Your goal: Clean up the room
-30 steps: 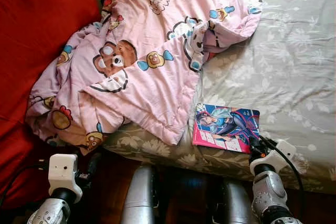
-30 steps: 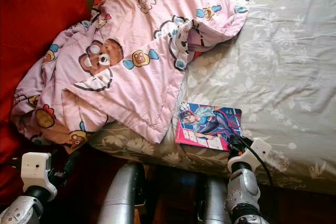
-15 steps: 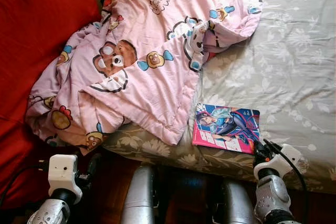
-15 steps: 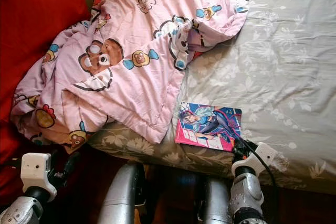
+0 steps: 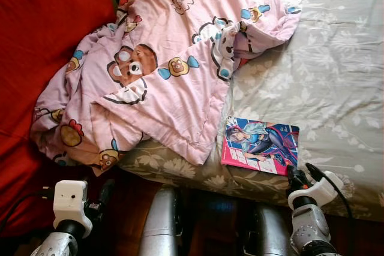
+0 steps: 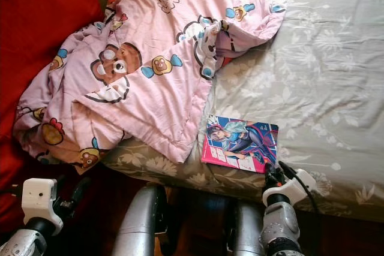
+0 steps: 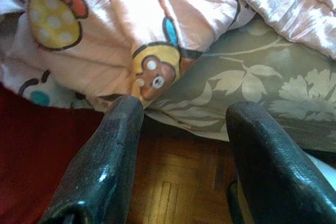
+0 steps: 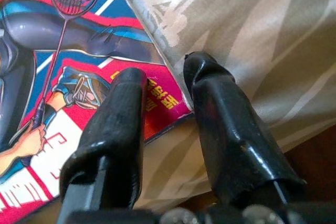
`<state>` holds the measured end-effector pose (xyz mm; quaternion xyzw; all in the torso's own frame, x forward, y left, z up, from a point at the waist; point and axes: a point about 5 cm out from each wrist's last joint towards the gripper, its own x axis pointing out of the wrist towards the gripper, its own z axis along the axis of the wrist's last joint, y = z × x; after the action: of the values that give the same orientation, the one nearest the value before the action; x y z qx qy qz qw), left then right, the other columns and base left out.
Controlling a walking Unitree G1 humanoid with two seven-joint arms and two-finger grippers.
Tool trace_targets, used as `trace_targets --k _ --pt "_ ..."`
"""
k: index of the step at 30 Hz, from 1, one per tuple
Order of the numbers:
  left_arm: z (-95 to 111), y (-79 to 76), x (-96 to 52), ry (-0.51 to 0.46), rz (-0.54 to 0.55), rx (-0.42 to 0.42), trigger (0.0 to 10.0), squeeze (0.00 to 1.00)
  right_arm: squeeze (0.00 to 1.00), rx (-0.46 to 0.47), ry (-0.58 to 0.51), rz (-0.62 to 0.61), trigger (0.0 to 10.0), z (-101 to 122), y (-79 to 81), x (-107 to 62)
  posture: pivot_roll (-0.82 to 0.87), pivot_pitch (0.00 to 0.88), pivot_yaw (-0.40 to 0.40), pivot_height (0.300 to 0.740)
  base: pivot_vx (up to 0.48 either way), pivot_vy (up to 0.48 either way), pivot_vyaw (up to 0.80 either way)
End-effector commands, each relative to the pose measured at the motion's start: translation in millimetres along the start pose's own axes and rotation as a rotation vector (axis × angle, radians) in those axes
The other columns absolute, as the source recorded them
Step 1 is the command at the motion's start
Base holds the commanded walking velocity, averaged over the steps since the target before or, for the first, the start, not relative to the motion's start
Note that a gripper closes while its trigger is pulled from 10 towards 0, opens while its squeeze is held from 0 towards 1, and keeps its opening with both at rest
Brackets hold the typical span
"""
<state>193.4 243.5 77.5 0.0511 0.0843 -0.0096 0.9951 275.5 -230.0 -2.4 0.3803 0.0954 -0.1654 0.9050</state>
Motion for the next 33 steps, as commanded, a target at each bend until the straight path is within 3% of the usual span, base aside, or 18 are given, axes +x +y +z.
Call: trace_targets --k 1,2,3,4,10,14,16,18,19,20,21,22,27,28,33 --pt "-6 6.7 -9.8 0.053 0.011 0.037 10.0 0.0 0.0 0.113 0.077 -0.082 10.0 -23 -19.4 -14.9 0.19 0.419 0.16 0.629 0.0 0.0 0.0" --pt "-6 6.7 -9.8 0.053 0.011 0.037 10.0 0.0 0.0 0.113 0.077 -0.082 10.0 -23 -19.4 -14.9 0.19 0.419 0.16 0.629 0.0 0.0 0.0" --pt "-6 7.7 -12.4 0.057 0.011 0.042 10.0 0.0 0.0 0.188 0.075 -0.08 10.0 -24 -19.8 -15.6 0.2 0.421 0.163 0.629 0.0 0.0 0.0" --pt "-6 8.2 -13.0 0.059 0.011 0.043 10.0 0.0 0.0 0.202 0.079 -0.081 10.0 -25 -20.6 -15.9 0.2 0.421 0.163 0.629 0.0 0.0 0.0" --pt "-6 12.5 -18.3 0.069 0.015 0.053 10.0 0.0 0.0 0.23 0.123 -0.102 10.0 -32 -23.9 -19.7 0.21 0.429 0.173 0.629 0.0 0.0 0.0" --pt "-5 15.2 -19.9 0.072 0.018 0.062 10.0 0.0 0.0 0.29 0.079 -0.151 10.0 -28 -31.3 -21.4 0.22 0.432 0.175 0.629 0.0 0.0 0.0" --pt "-5 15.3 -20.2 0.074 0.017 0.065 10.0 0.0 0.0 0.278 0.068 -0.168 10.0 -26 -34.5 -22.0 0.22 0.43 0.174 0.629 0.0 0.0 0.0" --pt "-6 15.3 -19.7 0.075 0.018 0.066 10.0 0.0 0.0 0.2 0.074 -0.159 10.0 -24 -35.3 -22.2 0.22 0.428 0.171 0.629 0.0 0.0 0.0" --pt "-6 15.0 -19.0 0.075 0.018 0.065 10.0 0.0 0.44 0.176 0.07 -0.132 10.0 -23 -33.2 -21.6 0.22 0.425 0.169 0.629 0.0 0.0 0.0" --pt "-6 14.7 -18.4 0.074 0.019 0.064 10.0 0.0 0.65 0.17 0.064 -0.119 10.0 -22 -32.1 -21.0 0.21 0.422 0.166 0.629 0.0 0.0 0.0" --pt "-6 14.5 -18.0 0.074 0.019 0.064 10.0 0.0 0.65 0.169 0.06 -0.113 10.0 -21 -31.5 -20.7 0.21 0.422 0.166 0.629 0.0 0.0 0.0" --pt "-7 13.5 -16.4 0.071 0.02 0.061 10.0 0.0 1.0 0.163 0.044 -0.083 10.0 -19 -28.8 -19.2 0.21 0.419 0.161 0.629 0.0 0.0 0.0" --pt "-6 9.5 -12.9 0.063 0.019 0.052 10.0 0.0 1.0 0.147 0.037 -0.044 10.0 -17 -27.7 -19.1 0.2 0.414 0.153 0.629 0.0 0.0 0.0" --pt "-6 8.9 -12.7 0.062 0.019 0.051 10.0 0.0 0.0 0.151 0.037 -0.04 10.0 -17 -28.0 -19.5 0.2 0.413 0.152 0.629 0.0 0.0 0.0" --pt "-7 8.1 -13.1 0.062 0.02 0.051 10.0 0.0 0.0 0.17 0.054 -0.025 10.0 -21 -30.6 -22.8 0.2 0.412 0.153 0.629 0.0 0.0 0.0"
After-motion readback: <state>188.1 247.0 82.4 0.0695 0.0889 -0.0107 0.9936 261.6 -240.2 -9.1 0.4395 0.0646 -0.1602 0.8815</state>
